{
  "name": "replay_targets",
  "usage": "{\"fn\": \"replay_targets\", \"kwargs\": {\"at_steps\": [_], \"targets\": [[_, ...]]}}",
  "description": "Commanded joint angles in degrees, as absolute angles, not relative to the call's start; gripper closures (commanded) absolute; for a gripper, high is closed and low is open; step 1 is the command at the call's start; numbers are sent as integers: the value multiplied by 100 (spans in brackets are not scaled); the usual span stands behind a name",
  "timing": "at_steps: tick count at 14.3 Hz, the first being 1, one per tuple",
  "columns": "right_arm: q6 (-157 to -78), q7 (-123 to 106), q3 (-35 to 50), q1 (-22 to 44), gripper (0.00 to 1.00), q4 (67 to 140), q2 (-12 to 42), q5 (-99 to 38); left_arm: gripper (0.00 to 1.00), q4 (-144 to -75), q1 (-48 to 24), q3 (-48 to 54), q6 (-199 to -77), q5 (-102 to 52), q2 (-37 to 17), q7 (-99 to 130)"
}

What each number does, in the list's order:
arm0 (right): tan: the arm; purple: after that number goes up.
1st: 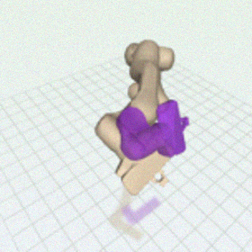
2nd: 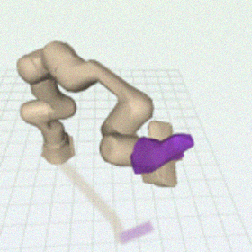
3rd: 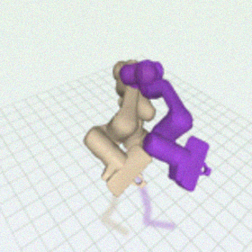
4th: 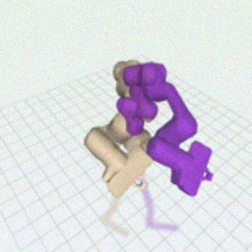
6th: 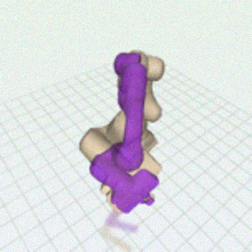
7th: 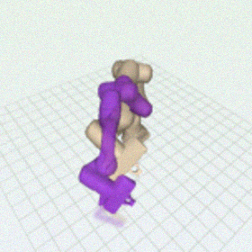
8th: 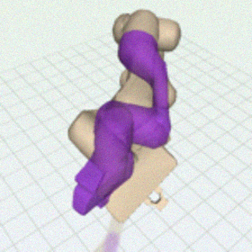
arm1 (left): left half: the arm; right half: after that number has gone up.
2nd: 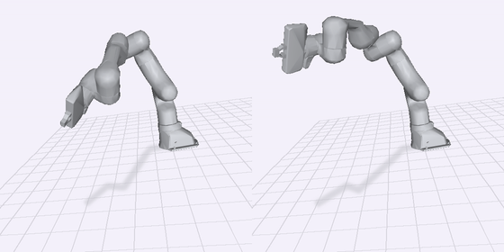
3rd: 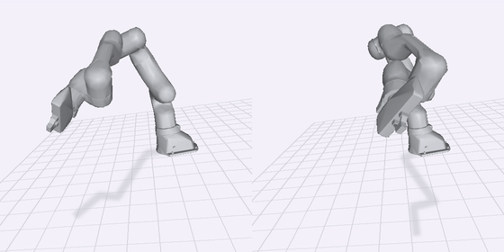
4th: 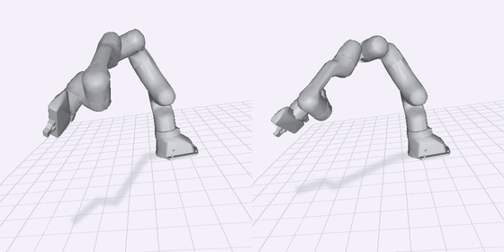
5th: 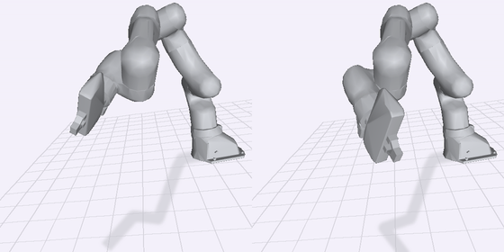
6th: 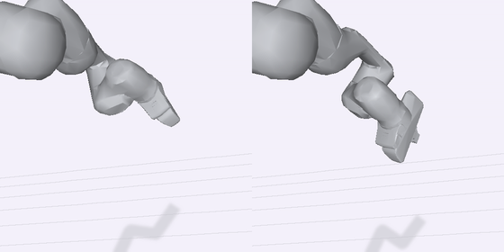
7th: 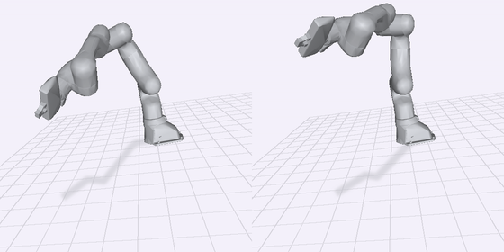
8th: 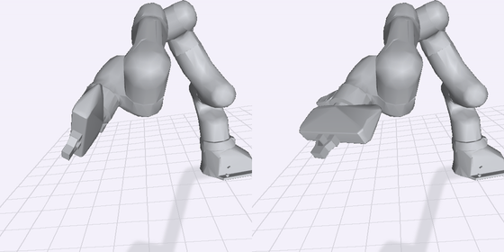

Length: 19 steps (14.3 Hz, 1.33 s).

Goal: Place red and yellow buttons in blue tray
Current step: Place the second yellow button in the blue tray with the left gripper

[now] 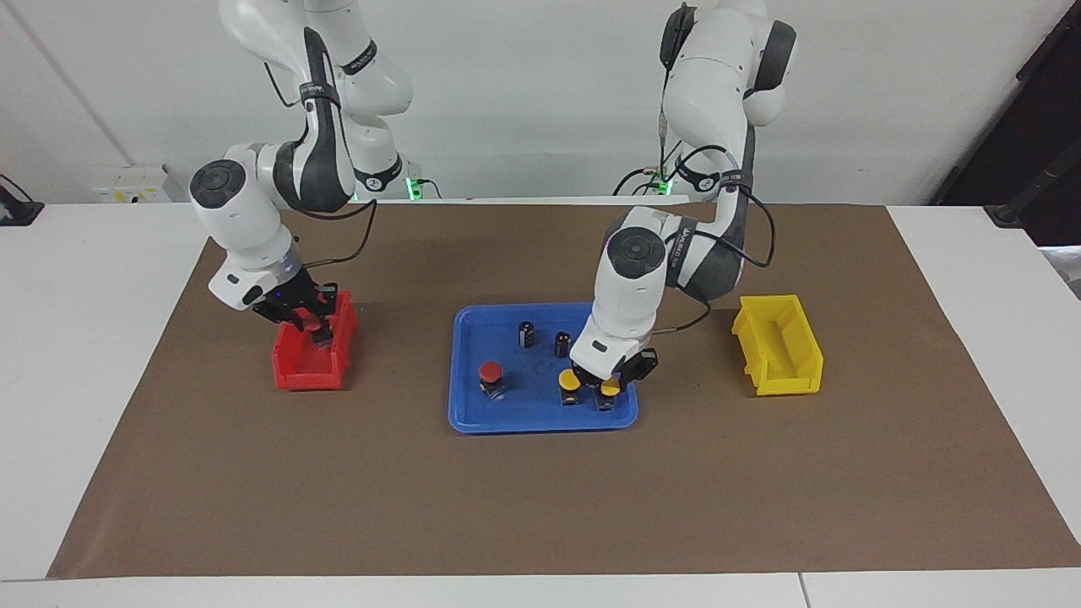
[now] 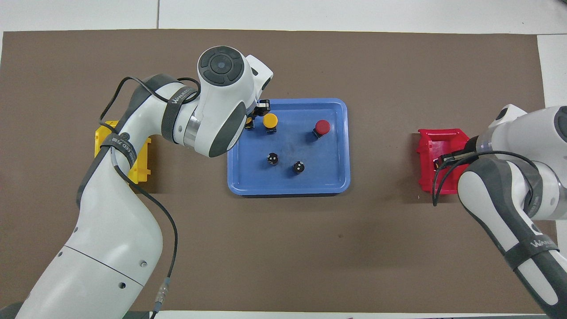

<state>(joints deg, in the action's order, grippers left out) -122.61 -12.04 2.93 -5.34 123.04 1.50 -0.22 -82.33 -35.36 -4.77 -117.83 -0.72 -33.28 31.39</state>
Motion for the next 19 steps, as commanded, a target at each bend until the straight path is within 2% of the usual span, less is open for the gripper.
{"fn": "replay_targets", "kwargs": {"at_steps": [1, 4, 6, 9, 12, 15, 17, 19], "targets": [[-11630, -1380, 308, -545, 100, 11516, 413, 61, 17, -8358, -3568, -501, -11953, -9, -3287, 3199], [-11085, -1371, 308, -378, 100, 10962, 474, 79, 8, -8306, -3595, -510, -11857, -9, -3287, 3208], [-10663, -1354, 308, -212, 100, 10479, 544, 97, 6, -8236, -3595, -527, -11795, 0, -3305, 3208], [-10074, -1187, 308, 131, 100, 9469, 957, 220, 3, -8104, -3569, -580, -11716, 9, -3314, 3199], [-9757, -810, 308, 394, 100, 8966, 1142, 211, 0, -7779, -3516, -737, -11322, 0, -3235, 3173], [-9668, -432, 308, 623, 100, 8658, 1300, 193, 0, -7787, -3463, -1115, -10952, 0, -2814, 2937], [-9729, -221, 343, 720, 100, 8631, 1388, 141, 0, -7989, -3113, -1151, -10278, 0, -2217, 2175], [-9633, 164, 465, 939, 100, 8098, 1685, 141, 0, -7998, -2823, -1160, -9592, 0, -1716, 1628]]}}
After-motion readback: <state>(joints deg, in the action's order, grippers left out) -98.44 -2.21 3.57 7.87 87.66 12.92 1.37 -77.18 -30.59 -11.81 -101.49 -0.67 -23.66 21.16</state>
